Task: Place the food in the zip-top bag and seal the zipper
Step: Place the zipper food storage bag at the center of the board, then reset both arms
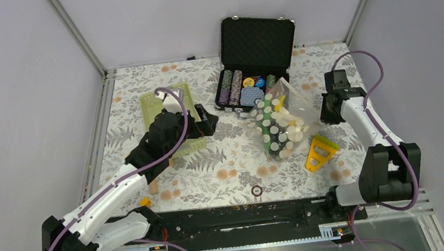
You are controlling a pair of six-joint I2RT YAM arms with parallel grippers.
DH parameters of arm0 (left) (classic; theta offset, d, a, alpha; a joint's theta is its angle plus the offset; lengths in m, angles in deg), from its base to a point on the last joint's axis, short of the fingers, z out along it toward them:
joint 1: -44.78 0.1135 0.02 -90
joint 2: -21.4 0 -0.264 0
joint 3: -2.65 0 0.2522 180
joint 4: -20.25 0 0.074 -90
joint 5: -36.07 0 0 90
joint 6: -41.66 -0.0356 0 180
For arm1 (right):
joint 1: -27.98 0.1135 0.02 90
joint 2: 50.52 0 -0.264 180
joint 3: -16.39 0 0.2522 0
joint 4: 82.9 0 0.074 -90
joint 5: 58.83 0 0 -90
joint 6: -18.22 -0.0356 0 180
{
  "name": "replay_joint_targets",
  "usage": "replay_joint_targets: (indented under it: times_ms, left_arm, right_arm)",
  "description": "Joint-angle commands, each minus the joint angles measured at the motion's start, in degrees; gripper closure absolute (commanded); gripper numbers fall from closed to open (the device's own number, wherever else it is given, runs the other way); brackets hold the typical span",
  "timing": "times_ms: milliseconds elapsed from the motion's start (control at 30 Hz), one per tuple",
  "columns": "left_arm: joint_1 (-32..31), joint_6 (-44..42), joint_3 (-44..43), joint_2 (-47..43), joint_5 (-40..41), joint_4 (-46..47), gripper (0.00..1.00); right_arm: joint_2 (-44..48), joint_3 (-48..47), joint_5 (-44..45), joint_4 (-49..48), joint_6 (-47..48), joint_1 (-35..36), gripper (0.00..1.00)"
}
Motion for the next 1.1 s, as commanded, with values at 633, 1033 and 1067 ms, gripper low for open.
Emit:
replay_joint_targets:
  times_ms: [633,1033,1067]
  left_arm:
    - [0.22,5.45,2.43,-18.51,14.14,-17.42,0.01]
    - [0.23,17.04,-0.32,-23.10,29.61,-34.32,0.01]
    - [0.28,17.21,0.48,-23.49,29.43,-34.32,0.01]
  right_arm:
    - [23.69,-2.01,-2.81,-2.44,-3.57,-2.81,0.00]
    - [44.16,8.83,-8.45,-3.50,-7.26,-2.81,0.00]
    - [44.86,10.11,-9.28,-3.86,-7.25,-2.86,0.00]
